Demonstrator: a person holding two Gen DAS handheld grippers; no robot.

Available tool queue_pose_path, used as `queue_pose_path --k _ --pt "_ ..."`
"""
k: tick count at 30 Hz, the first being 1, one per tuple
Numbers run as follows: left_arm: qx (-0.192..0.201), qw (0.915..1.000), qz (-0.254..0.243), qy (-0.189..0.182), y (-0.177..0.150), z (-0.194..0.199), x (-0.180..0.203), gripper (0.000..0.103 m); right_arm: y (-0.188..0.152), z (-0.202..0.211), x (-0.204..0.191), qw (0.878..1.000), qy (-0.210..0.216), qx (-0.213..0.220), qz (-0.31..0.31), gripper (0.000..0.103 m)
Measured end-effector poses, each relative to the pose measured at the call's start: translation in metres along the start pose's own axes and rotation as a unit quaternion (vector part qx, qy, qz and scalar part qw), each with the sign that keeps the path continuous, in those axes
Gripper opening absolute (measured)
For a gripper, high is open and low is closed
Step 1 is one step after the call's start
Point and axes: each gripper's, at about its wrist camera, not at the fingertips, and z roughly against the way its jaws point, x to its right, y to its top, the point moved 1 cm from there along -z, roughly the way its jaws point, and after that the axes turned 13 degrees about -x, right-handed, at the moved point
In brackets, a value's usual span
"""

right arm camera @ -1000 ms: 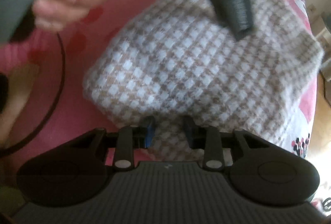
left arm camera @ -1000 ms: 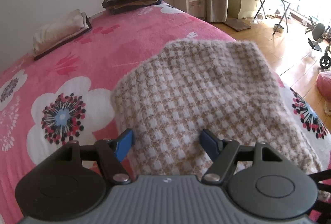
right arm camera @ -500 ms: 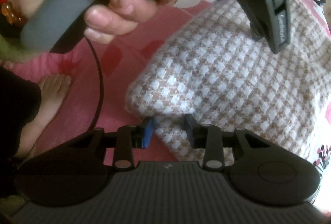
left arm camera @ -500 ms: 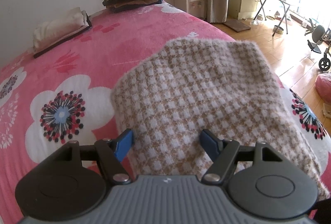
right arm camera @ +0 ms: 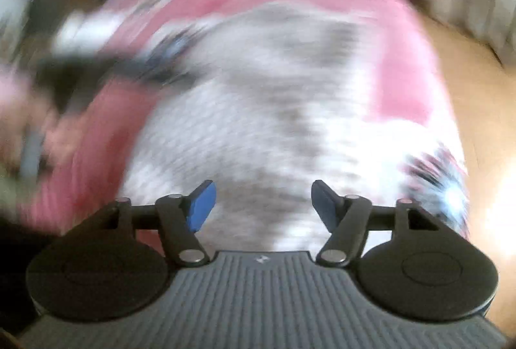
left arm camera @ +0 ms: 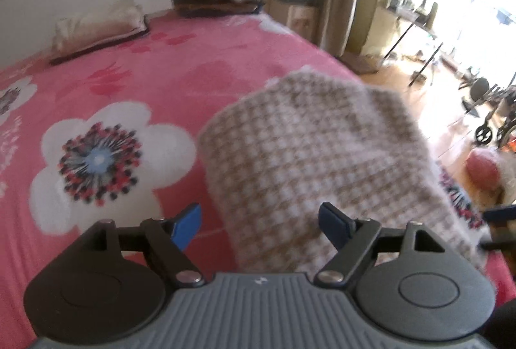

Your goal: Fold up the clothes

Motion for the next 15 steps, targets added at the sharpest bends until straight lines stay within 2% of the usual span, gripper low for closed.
queue_pose_path --k 2,4,8,12,15 --pt "-0.007 0.9999 0.009 0.0 -0.003 0.003 -0.001 0.082 -0.003 0.009 0.04 0.996 0.023 0.013 -0.089 0.067" --pt "-0.016 0.9997 0.018 -0.007 -0.006 0.005 -0.003 0.085 -0.013 0.003 0.064 0.986 0.063 0.027 -0.154 0.069" --pt "-0.038 0.9983 0.033 -0.029 -0.016 0.004 -0.007 0.086 -0.027 -0.018 0.086 0.956 0.144 0.038 -0.253 0.074" --pt "-0.056 0.9932 0.07 -0.075 -0.026 -0.002 -0.019 0.089 -0.027 -0.032 0.089 0.941 0.187 0.048 -0.279 0.078" --pt "-0.071 0.9831 0.11 -0.129 -0.033 -0.011 -0.033 0.09 -0.021 -0.038 0.094 0.933 0.198 0.058 -0.294 0.079"
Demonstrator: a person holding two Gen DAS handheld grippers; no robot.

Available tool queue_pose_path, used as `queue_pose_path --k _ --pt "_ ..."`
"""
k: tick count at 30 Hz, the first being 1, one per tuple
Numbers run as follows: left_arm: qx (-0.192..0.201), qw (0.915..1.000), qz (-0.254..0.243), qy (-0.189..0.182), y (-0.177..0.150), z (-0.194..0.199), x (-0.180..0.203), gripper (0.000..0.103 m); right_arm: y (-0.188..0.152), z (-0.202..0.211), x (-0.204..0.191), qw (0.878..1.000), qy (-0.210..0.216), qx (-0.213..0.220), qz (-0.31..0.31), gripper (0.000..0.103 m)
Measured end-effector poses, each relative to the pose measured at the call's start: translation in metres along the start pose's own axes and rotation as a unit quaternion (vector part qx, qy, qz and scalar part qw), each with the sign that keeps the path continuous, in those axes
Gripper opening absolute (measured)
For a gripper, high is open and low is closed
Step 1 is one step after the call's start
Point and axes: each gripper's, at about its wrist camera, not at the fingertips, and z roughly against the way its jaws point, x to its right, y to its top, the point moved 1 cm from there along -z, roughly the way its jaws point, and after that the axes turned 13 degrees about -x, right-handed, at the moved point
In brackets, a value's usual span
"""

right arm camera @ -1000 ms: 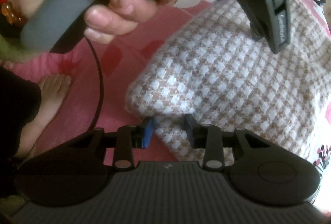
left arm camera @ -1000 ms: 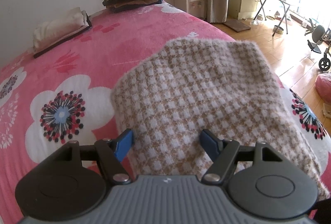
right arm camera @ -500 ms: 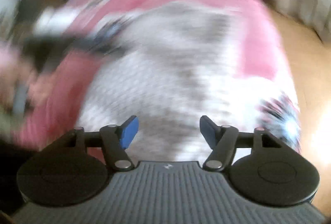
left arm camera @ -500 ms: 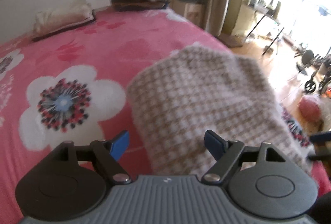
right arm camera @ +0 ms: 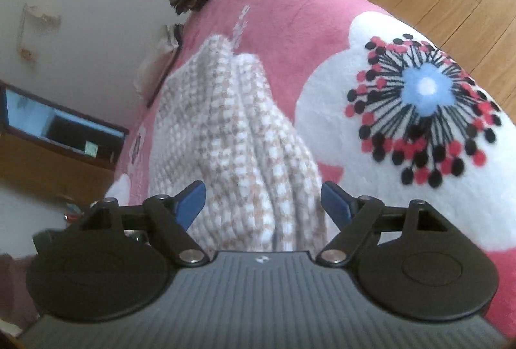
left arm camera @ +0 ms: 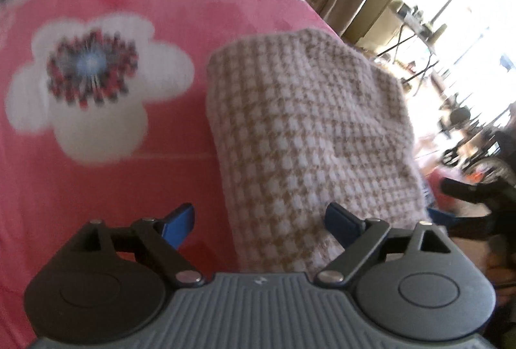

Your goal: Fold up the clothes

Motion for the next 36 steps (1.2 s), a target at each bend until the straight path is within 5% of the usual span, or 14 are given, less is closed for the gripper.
queue_pose_path --k 5,9,16,28,36 --pt "-0.022 0.9948 0.049 -0.087 -0.007 -0.01 -0.027 0.091 0.011 -0.009 0.011 0.999 0.006 0.017 -0.026 0.08" --pt "-0.025 0.9893 0.052 -0.134 -0.011 -0.02 -0.036 0.091 0.013 -0.023 0.013 1.0 -0.002 -0.004 -0.012 0.084" --pt "-0.028 0.9804 0.054 -0.187 0.009 -0.052 -0.036 0.092 0.033 -0.055 0.005 0.997 0.052 -0.061 0.01 0.085" --pt "-0.051 0.974 0.069 -0.21 0.05 -0.083 -0.027 0.097 0.093 -0.114 -0.023 0.989 0.111 -0.098 0.024 0.091" --pt "-0.048 0.9712 0.079 -0.22 0.062 -0.071 -0.019 0.096 0.098 -0.105 -0.053 0.986 0.094 -0.127 0.056 0.063"
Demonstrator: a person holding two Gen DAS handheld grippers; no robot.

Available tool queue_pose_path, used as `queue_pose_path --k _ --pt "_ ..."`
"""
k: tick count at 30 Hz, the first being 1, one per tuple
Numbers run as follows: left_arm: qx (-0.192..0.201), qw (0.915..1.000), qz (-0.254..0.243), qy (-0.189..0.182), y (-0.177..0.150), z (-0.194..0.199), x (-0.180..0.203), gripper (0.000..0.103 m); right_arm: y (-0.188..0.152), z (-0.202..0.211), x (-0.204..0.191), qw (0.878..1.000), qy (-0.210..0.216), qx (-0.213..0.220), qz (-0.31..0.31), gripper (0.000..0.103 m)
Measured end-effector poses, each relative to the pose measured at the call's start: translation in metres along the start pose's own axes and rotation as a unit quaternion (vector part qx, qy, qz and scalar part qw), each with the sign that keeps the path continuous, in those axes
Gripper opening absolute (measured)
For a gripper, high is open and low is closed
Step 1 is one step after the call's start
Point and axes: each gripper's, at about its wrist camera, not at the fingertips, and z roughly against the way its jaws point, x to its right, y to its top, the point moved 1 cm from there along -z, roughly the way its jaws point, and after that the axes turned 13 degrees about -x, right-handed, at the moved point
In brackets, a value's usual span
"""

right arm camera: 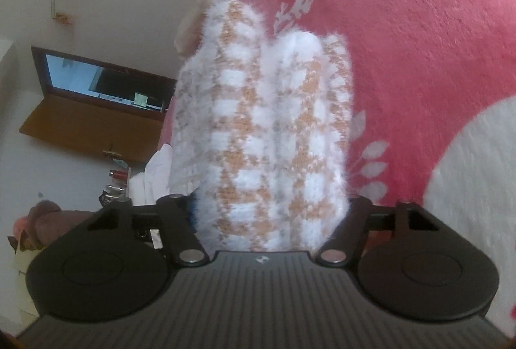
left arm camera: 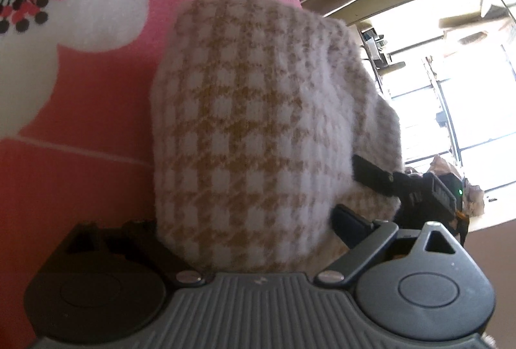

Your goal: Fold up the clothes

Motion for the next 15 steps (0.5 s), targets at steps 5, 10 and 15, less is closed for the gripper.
queue_pose_path --k 5,10,15 --pt "-0.004 0.9999 0.001 -0.01 0.012 0.007 0.011 0.096 0.008 0.01 -0.026 1.0 -0.014 -0.002 0.017 0.06" --pt "-0.011 0.9996 -0.024 -0.014 0.049 0.014 0.038 0.096 0.005 0.039 -0.044 0.999 -0.01 0.025 0.032 0.059" --pt "-0.023 0.997 -0.074 -0.01 0.105 0.021 0.082 0.096 0.029 0.07 -0.07 0.996 -0.007 0.079 0.045 0.059"
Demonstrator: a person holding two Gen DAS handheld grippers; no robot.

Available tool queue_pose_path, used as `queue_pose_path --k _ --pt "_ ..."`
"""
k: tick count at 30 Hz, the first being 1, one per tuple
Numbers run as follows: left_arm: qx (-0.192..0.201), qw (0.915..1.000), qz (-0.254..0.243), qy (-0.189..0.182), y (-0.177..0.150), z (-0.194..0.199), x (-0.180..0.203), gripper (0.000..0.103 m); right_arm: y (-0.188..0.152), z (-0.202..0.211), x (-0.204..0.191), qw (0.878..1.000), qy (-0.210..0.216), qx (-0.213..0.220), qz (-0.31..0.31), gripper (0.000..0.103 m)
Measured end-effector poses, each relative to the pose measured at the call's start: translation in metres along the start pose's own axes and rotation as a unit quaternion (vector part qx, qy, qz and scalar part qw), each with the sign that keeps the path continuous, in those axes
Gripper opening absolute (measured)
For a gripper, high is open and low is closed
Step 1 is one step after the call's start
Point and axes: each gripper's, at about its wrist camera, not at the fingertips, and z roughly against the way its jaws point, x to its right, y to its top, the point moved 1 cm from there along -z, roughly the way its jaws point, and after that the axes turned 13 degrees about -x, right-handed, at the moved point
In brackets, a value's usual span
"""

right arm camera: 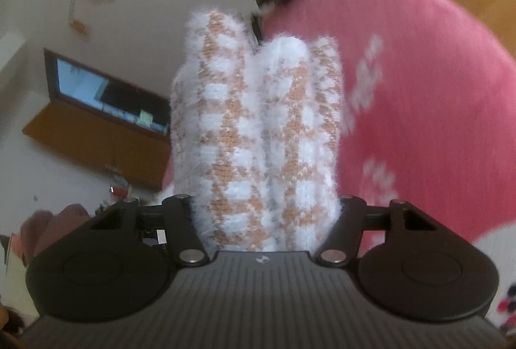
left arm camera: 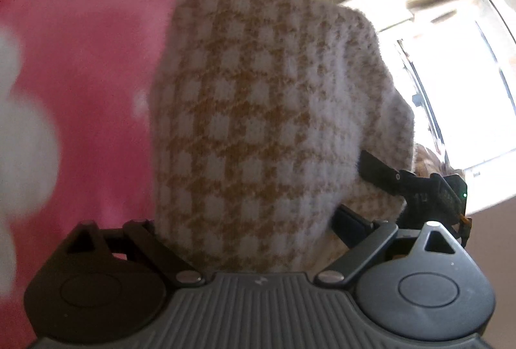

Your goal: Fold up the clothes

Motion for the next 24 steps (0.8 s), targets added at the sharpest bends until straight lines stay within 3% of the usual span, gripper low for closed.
queue_pose_path --k 6,9,12,17,20,24 --pt "-0.046 0.9939 -0.098 0.021 0.088 0.015 0.093 0.096 0.034 0.058 -0.032 0.994 0.012 0.105 -0.007 0.058" --pt "-0.062 0.9879 -0.139 0.028 0.112 0.035 0.138 0.096 0.044 0.093 -0.057 0.989 0.018 0.146 -0.017 0.058" --pt "-0.065 0.9866 -0.149 0.013 0.111 0.061 0.164 0.095 0.045 0.125 -0.089 0.986 0.012 0.163 -0.016 0.058" --pt "-0.056 0.993 -0.103 -0.015 0.101 0.106 0.165 0.095 0.056 0.144 -0.152 0.989 -0.014 0.143 -0.02 0.058" --pt "-0.045 0.9965 -0.067 -0.024 0.099 0.142 0.14 0.095 0.072 0.133 -0.185 0.994 -0.03 0.102 -0.023 0.057" --pt "-0.03 0.9967 -0.062 -0.041 0.117 0.185 0.11 0.095 0.091 0.097 -0.229 0.996 -0.053 0.067 -0.012 0.056"
